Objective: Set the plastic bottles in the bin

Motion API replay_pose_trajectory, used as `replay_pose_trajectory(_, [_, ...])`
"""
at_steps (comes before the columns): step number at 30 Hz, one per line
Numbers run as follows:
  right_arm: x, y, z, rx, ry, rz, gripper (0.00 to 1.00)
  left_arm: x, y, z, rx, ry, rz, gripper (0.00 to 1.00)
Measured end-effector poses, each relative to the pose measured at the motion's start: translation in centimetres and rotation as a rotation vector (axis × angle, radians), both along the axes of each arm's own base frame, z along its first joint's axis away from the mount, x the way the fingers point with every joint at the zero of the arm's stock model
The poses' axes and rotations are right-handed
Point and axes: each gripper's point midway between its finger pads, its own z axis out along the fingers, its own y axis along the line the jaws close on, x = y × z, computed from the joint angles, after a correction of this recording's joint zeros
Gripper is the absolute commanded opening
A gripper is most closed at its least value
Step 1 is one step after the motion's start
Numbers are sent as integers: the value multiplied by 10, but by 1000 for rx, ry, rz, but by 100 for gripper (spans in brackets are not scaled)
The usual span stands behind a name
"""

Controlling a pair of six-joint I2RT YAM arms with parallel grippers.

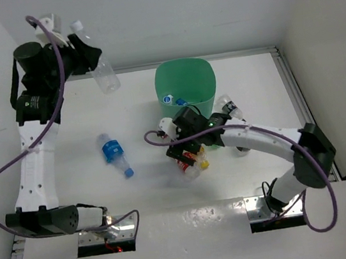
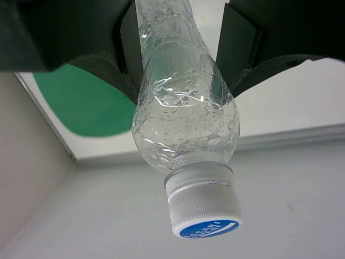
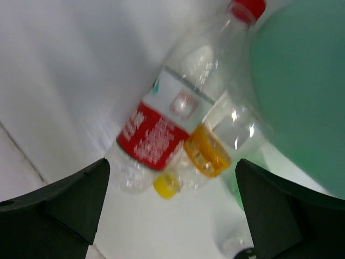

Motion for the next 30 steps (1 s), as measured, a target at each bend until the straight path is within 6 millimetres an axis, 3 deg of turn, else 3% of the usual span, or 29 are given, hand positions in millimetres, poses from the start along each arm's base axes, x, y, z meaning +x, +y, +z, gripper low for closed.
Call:
replay_pose_trajectory(2, [12,16,-1,17,7,-42,97,-6,6,35,-13,-89,46,0])
replay_pose_trajectory(4, [21,31,-2,43,19,-83,97,-6,11,54,-25,-139,95,0])
replay_pose_trajectory(8, [25,44,-17,65,63,-161,97,4,3,63,-23,-182,130,0])
replay_pose_trajectory(13, [11,32,-60,-21,129,-216,95,12,-31,74,15,-267,70,0])
replay_pose_trajectory(17, [11,32,-88,-78,129,-236,87,7,-58,90,30,-349,22,0])
replay_pose_trajectory(21, [4,34,-108,-118,136,-229,65,9,-77,94,48,-389,1,0])
replay_pose_trajectory(22, [3,35,-110,-117,129,-227,56,11,-80,93,57,-390,-4,0])
replay_pose_trajectory(26, [-9,36,-105,-93,90,-195,30,20,-102,80,103,-395,-61,0])
replay_pose_trajectory(30, [-37,25,-97,-110,82,-119,9,25,-147,54,159,-384,-206,0])
